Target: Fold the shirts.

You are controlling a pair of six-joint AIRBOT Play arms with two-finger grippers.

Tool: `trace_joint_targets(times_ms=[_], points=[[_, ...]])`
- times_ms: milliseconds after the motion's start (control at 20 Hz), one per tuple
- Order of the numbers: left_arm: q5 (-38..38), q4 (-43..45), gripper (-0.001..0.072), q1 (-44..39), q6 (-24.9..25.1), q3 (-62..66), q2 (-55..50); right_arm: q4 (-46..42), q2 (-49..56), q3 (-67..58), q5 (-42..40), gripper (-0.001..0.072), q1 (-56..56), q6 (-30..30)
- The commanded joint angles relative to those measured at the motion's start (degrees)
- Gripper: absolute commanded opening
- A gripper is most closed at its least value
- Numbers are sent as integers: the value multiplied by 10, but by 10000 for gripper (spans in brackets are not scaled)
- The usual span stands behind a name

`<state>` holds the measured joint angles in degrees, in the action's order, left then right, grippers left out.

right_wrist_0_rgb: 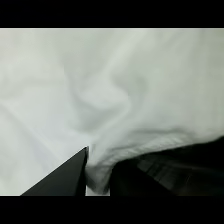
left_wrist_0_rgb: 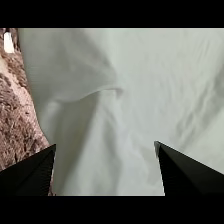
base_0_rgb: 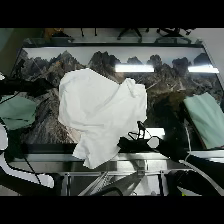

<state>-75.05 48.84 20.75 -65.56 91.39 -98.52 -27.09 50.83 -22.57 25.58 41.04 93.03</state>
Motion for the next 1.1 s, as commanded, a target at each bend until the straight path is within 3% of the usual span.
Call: trace_joint_targets(times_ms=[0,150,350,450,550,750,1050], points=[[-1,0,693,1,-5,0,0,-53,5,-36,-4,21,19,-62],[-9,1,693,3,-5,0,0,-105,-36,-53,97,22,-82,-60],[-30,3,693,6,-6,0,0,-257,-90,-82,210,21,-374,-80],[-47,-1,693,3,-6,-16,1,-233,-85,-114,228,21,-530,-172],[-56,-3,693,-7,-7,-62,1,-148,-65,-137,255,21,-632,-269],[-63,-3,692,-50,-5,-189,1,-84,-16,-146,276,21,-661,-346],[-85,23,692,-99,-10,-317,23,-82,2,-150,277,30,-657,-372]])
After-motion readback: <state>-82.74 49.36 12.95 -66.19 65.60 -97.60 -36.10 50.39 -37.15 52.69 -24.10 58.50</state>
